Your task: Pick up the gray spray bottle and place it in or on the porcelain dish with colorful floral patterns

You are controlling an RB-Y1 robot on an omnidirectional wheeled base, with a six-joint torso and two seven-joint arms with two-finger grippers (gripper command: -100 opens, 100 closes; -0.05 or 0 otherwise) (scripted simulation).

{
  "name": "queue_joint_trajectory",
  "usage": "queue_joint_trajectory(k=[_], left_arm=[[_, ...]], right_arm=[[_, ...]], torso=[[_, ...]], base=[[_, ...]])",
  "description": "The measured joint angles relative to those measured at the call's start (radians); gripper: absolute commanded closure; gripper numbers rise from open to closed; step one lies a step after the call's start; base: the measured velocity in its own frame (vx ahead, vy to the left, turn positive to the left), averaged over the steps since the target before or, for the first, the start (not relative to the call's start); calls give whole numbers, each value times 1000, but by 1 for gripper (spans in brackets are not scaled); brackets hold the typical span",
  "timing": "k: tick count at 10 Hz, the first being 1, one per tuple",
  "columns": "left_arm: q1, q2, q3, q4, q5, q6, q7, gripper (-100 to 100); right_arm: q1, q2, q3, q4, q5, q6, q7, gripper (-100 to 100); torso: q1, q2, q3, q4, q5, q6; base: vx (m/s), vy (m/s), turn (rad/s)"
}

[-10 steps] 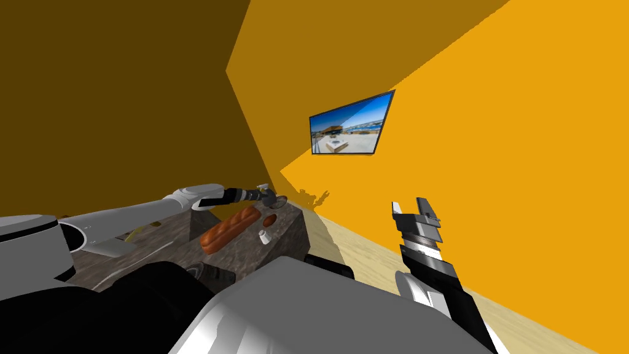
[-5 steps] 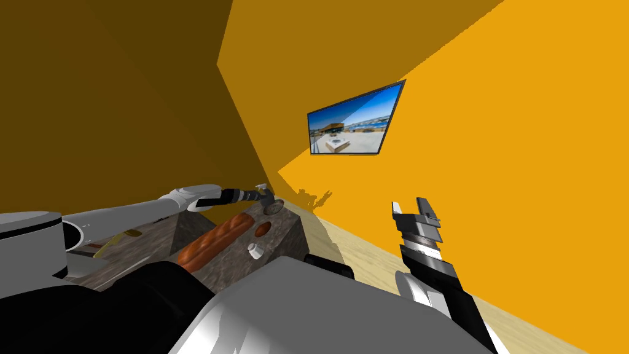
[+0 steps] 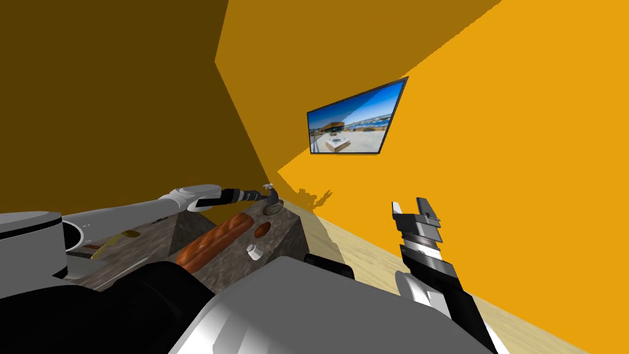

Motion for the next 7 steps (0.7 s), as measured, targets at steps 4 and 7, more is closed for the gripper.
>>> queue_joint_trajectory(k=[4,7], left_arm=[[40,88,63,-27,38,-17,40,-100],[49,143,91,-34,57,-33,73,-100]], right_arm=[[0,0,0,0,0,0,0,0],[0,0,0,0,0,0,0,0]], torso=[[-2,0,0,0,-1,0],[-2,-1,0,0,-1,0]], base=[[1,-8,54],[5,-9,35]])
